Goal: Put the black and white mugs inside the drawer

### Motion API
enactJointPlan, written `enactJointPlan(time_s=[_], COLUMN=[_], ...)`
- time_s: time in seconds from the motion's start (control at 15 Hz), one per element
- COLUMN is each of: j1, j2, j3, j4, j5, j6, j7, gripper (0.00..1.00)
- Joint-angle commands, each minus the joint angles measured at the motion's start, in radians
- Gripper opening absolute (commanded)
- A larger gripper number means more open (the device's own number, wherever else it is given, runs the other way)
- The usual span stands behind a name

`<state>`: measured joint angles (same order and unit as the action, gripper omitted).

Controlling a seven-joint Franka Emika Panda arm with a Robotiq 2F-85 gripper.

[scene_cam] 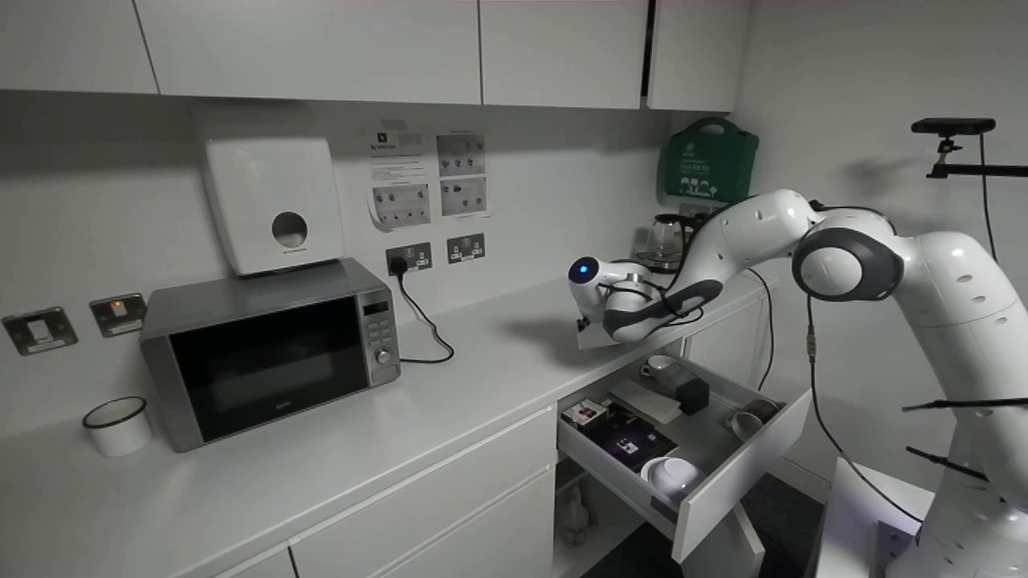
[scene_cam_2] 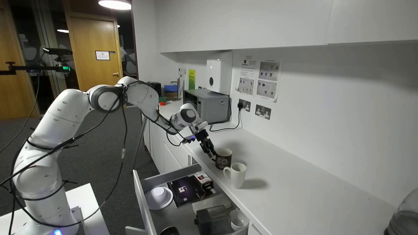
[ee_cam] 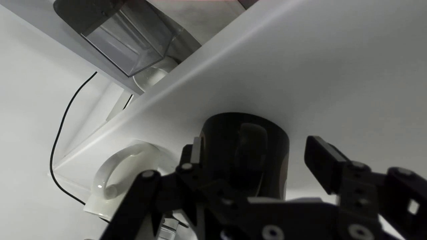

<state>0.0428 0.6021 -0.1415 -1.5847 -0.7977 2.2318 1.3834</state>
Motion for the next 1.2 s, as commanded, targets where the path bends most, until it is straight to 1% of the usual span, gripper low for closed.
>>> enactJointPlan(time_s=[0.0,0.4,0.47,0.6,0.93,1.13], j1=[0.019,0.030,0.031,0.033,0.037,0.044], j2=[0.015,0.020,0.021,0.022,0.004,-0.045], j3=[-0.013,-0.016,-0.016,-0.016,-0.018,-0.016], j4=[0.035,0.033,0.033,0.033,0.015,-0.045], j5=[0.022,0.012,0.012,0.010,0.007,-0.003], j6=[-0.037,-0.032,-0.031,-0.031,-0.029,-0.009], j7=[-0.011,-0.009,-0.009,-0.009,-0.006,0.003], gripper=[0.53,0.06,0.01,0.05,0.05,0.05])
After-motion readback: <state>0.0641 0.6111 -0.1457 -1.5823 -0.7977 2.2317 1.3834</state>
